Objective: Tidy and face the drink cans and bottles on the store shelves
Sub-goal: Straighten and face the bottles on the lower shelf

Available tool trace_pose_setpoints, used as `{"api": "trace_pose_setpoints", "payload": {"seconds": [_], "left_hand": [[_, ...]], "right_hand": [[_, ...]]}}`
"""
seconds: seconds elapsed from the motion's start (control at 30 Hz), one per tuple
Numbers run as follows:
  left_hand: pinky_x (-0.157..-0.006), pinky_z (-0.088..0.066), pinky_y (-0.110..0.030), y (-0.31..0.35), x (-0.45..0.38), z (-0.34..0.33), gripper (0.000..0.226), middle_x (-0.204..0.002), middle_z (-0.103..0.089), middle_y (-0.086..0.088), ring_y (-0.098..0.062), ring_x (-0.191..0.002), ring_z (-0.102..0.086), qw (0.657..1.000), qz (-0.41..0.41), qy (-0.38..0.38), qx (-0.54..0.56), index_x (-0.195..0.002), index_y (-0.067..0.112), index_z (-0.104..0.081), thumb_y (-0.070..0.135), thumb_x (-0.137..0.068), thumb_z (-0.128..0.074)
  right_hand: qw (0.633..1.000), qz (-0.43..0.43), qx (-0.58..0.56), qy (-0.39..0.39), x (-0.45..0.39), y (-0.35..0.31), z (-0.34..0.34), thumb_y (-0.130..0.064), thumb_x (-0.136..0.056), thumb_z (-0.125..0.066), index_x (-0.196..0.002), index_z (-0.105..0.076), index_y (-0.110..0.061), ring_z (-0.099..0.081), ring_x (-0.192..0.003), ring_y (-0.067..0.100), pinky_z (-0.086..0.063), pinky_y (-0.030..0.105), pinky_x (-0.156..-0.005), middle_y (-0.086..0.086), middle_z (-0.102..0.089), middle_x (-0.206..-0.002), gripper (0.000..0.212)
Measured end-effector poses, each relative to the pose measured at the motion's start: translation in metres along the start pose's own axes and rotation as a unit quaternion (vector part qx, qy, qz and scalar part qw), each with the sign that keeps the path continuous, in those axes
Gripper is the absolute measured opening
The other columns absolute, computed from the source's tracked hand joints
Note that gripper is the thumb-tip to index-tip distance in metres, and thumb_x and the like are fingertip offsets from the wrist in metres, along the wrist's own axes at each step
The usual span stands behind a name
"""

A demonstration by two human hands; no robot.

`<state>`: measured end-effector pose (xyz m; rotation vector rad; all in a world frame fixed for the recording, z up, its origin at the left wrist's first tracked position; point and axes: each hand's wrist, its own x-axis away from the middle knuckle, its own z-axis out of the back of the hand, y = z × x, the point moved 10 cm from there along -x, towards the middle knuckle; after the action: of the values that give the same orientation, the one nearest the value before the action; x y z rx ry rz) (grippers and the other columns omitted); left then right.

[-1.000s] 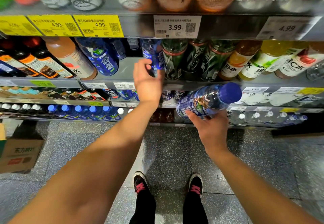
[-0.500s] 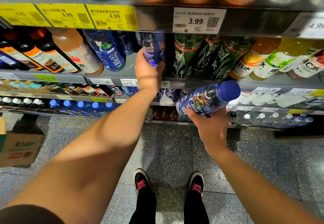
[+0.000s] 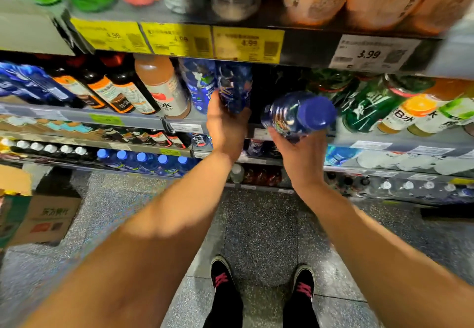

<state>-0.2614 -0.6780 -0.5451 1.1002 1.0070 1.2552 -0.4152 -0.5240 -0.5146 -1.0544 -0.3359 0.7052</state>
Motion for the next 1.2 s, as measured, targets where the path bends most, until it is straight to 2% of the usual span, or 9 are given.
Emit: {"api": "trace_pose_setpoints", "payload": {"seconds": [0.07,0.13,0.3,0.53,0.67,0.8,0.93,1.07,1.2], "left_hand": [[-0.073,-0.047,-0.006,-0.001,-0.006,0.007,0.045,-0.102,-0.068,0.005,0.02,-0.082,-0.06,1.0,-0.002,0.006,-0.027,-0.116,0.01,-0.061,0.004,-0.076,-0.08],[-0.073,-0.052,-0.02,0.001,-0.009,0.015,0.045,-0.103,-0.067,0.002,0.002,-0.087,-0.065,0.997,-0.009,0.013,-0.077,-0.111,0.016,-0.063,0.024,-0.072,-0.084],[-0.074,-0.046,-0.028,-0.003,-0.014,0.024,0.051,-0.108,-0.067,-0.004,-0.021,-0.097,-0.064,0.993,-0.009,0.021,-0.119,-0.114,0.013,-0.06,0.024,-0.07,-0.085],[-0.08,-0.048,-0.025,-0.004,0.002,0.043,0.043,-0.106,-0.068,0.001,-0.015,-0.095,-0.066,0.992,0.026,0.045,-0.113,-0.118,0.015,-0.058,0.023,-0.081,-0.08],[-0.077,-0.051,-0.04,0.014,0.032,0.035,0.019,-0.088,-0.063,0.0,-0.019,-0.08,-0.061,0.994,-0.025,0.045,-0.096,-0.097,0.016,-0.058,0.024,-0.085,-0.071],[-0.076,-0.053,-0.045,0.03,0.059,-0.01,0.017,-0.087,-0.065,-0.004,-0.023,-0.08,-0.063,0.997,-0.056,-0.008,-0.052,-0.094,0.022,-0.059,0.028,-0.078,-0.063],[-0.088,-0.054,-0.044,0.035,0.066,-0.076,0.041,-0.106,-0.068,-0.007,-0.025,-0.098,-0.066,0.993,-0.05,-0.079,-0.071,-0.112,0.013,-0.064,0.034,-0.077,-0.068],[-0.102,-0.037,-0.023,0.039,0.067,-0.128,0.081,-0.131,-0.055,-0.018,-0.028,-0.122,-0.053,0.991,-0.02,-0.102,-0.09,-0.138,0.0,-0.048,0.026,-0.072,-0.087],[-0.1,-0.047,-0.038,0.041,0.064,-0.136,0.058,-0.115,-0.063,-0.013,-0.03,-0.109,-0.06,0.997,-0.028,-0.028,-0.072,-0.123,0.011,-0.057,0.023,-0.073,-0.082]], "right_hand": [[1.0,-0.009,-0.016,0.015,-0.008,-0.003,-0.009,-0.027,-0.077,-0.085,-0.127,-0.053,-0.004,-0.053,-0.101,-0.016,-0.036,0.002,-0.093,-0.004,-0.061,-0.112,0.063],[0.999,-0.022,-0.021,0.018,-0.017,-0.003,-0.02,-0.03,-0.073,-0.087,-0.13,-0.05,-0.006,-0.063,-0.102,0.007,-0.048,0.013,-0.087,0.004,-0.068,-0.113,0.072],[0.999,-0.034,0.024,0.011,-0.04,-0.01,-0.042,-0.028,-0.071,-0.087,-0.13,-0.047,-0.001,-0.067,-0.102,0.026,-0.042,0.014,-0.073,0.013,-0.069,-0.115,0.076],[0.996,-0.08,0.029,-0.036,-0.058,-0.011,-0.065,-0.026,-0.076,-0.085,-0.132,-0.042,-0.008,-0.065,-0.108,0.024,-0.048,0.022,-0.08,0.009,-0.066,-0.123,0.073],[0.995,-0.076,0.001,-0.07,-0.044,-0.01,-0.06,-0.023,-0.079,-0.081,-0.141,-0.038,-0.011,-0.062,-0.1,0.013,-0.043,0.002,-0.075,0.001,-0.064,-0.119,0.076],[0.992,-0.09,-0.082,-0.023,-0.024,0.008,-0.031,-0.01,-0.085,-0.067,-0.135,-0.046,-0.008,-0.061,-0.115,0.017,-0.052,0.038,-0.1,0.003,-0.063,-0.119,0.054],[0.99,-0.114,-0.07,0.043,-0.006,0.033,0.026,-0.008,-0.09,-0.058,-0.118,-0.059,-0.015,-0.061,-0.089,0.004,-0.049,0.016,-0.08,-0.009,-0.065,-0.1,0.028],[0.993,-0.098,-0.051,0.046,0.004,0.057,0.069,-0.006,-0.089,-0.058,-0.112,-0.06,-0.015,-0.057,-0.085,-0.006,-0.044,0.007,-0.073,-0.009,-0.064,-0.096,0.025],[0.992,-0.108,-0.049,0.045,-0.002,0.081,0.105,-0.009,-0.094,-0.061,-0.117,-0.06,-0.01,-0.059,-0.087,0.006,-0.041,0.002,-0.07,0.001,-0.066,-0.104,0.023]]}}
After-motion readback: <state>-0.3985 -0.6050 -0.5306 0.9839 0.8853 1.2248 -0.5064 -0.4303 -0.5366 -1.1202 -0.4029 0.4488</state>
